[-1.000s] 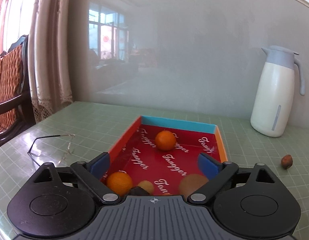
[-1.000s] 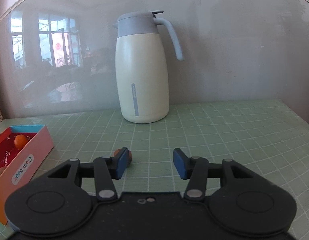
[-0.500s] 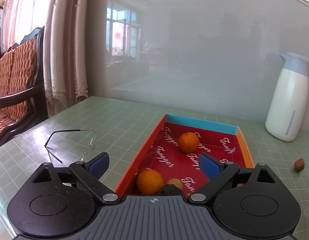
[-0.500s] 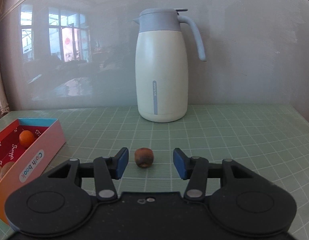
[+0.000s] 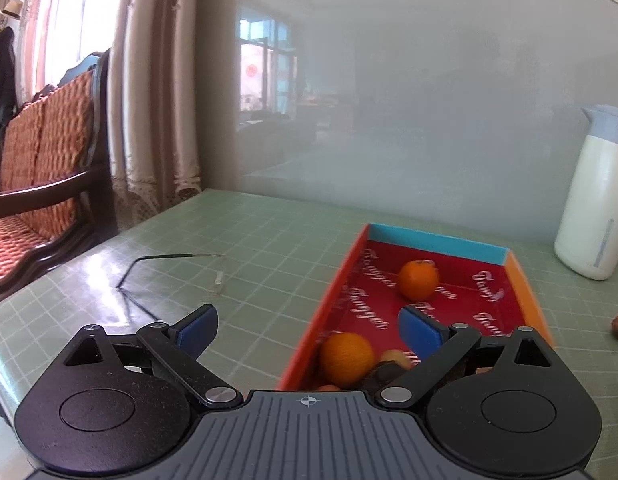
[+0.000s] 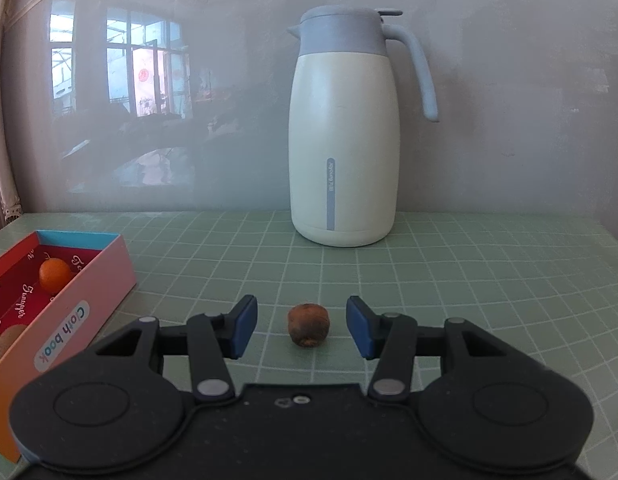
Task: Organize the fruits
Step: 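Move the right gripper to the small brown fruit and close on it, then carry the brown fruit into the red box and open the right gripper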
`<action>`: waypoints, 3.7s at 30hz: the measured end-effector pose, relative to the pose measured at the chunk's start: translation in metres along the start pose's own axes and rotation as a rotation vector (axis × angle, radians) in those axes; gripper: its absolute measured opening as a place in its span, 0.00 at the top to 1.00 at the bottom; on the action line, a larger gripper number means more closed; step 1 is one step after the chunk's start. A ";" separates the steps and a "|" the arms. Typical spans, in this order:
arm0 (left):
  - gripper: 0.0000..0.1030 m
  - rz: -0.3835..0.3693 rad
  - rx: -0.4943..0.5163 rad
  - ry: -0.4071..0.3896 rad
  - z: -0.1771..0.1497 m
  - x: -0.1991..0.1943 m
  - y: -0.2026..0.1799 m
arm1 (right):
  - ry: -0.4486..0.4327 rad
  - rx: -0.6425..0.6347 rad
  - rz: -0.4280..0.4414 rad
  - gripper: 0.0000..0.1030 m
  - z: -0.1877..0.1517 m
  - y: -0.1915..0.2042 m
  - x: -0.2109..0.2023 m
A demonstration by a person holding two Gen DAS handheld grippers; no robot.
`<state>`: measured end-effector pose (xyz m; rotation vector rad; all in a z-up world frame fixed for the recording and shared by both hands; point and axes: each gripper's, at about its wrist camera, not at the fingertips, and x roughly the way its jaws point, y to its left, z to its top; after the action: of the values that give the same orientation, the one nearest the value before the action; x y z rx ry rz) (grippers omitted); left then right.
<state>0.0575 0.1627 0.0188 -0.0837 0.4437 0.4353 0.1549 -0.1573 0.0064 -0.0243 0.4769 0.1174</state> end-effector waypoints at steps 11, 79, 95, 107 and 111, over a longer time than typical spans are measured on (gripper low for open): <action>0.06 0.118 -0.094 0.028 -0.004 0.009 0.054 | 0.053 -0.006 -0.010 0.53 -0.002 0.003 0.026; 0.06 0.182 -0.118 0.038 -0.011 0.007 0.103 | -0.049 -0.054 0.285 0.72 0.017 0.128 -0.008; 0.06 0.181 -0.095 0.047 -0.014 0.003 0.106 | 0.003 -0.162 0.399 0.71 0.000 0.194 -0.008; 0.06 0.140 -0.096 0.014 -0.009 -0.005 0.091 | -0.058 -0.073 0.342 0.61 0.008 0.147 -0.023; 0.06 0.122 -0.105 0.019 -0.007 -0.007 0.088 | -0.054 -0.077 0.311 0.61 0.011 0.129 -0.024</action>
<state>0.0116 0.2384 0.0165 -0.1632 0.4462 0.5784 0.1238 -0.0315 0.0279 -0.0217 0.4194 0.4407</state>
